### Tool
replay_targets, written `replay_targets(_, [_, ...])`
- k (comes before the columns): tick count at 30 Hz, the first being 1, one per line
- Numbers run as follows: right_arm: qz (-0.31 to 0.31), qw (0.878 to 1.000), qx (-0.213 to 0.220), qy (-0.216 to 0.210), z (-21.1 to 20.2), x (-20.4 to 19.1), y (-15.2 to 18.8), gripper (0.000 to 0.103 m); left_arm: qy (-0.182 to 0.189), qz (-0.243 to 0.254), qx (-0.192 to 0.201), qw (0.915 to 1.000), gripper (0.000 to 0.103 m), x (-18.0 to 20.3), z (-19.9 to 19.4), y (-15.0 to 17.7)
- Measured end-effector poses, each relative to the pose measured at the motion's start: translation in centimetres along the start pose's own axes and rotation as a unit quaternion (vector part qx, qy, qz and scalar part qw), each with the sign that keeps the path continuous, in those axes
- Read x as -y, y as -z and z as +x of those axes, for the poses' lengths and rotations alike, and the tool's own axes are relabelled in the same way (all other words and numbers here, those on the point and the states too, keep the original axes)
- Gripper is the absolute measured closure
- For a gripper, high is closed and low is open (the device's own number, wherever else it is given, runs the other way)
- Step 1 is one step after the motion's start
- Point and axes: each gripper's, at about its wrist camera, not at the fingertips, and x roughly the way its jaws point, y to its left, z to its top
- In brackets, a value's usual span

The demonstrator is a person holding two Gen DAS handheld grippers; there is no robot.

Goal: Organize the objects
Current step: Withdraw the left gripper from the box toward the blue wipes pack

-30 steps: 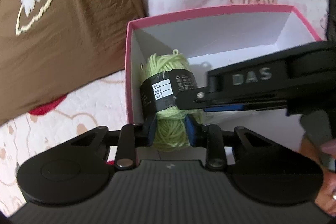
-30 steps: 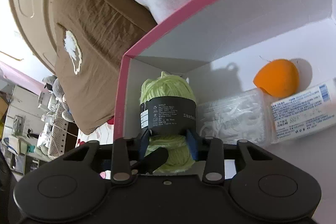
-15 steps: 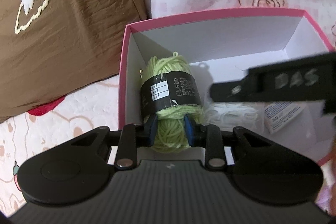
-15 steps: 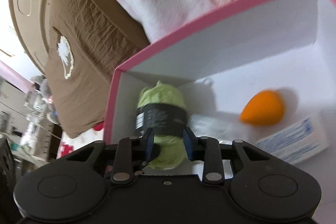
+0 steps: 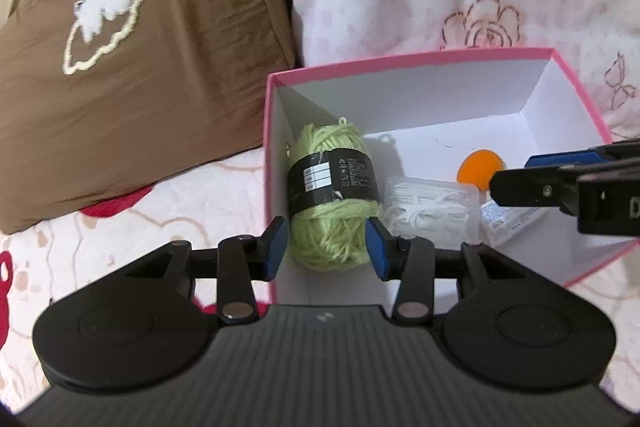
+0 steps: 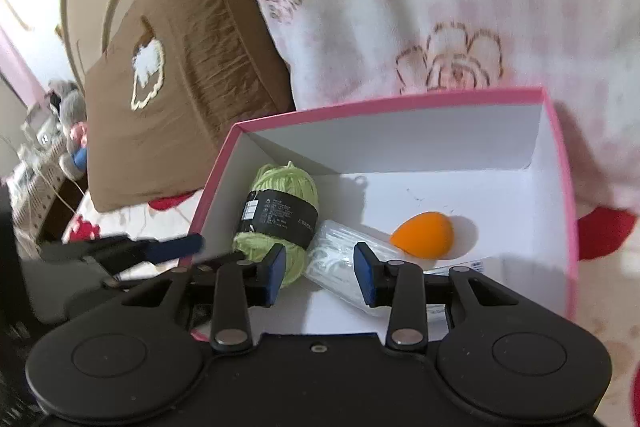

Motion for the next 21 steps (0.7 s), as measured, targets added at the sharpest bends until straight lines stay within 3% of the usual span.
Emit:
replay_targets(5, [-0.052,0.998,-0.006,0.043,-2.3,-2.1,0.3,0.058,0.026,-0.015,0.001,0.9995,0.057,-0.8,-3.9,-0.3])
replay_targets(9, [-0.086,0.995,-0.011,0.039,-4.3,-4.4,1.2,0.055,0.028,-0.005,0.007,0.9996,0.054,-0.7,-7.2,-0.1])
replay_targets(16, [-0.146,0.986,-0.017,0.08,-8.4,-7.6,2.9,0.051,0.05,0.004,0.013,0.9987,0.044,-0.8,-12.6,0.9])
replay_targets(21, [-0.17,0.982,-0.008,0.079,-12.1,-8.8,3.9,0.038,0.062,0.005,0.007,0.998,0.038,-1.0,-15.6,2.3])
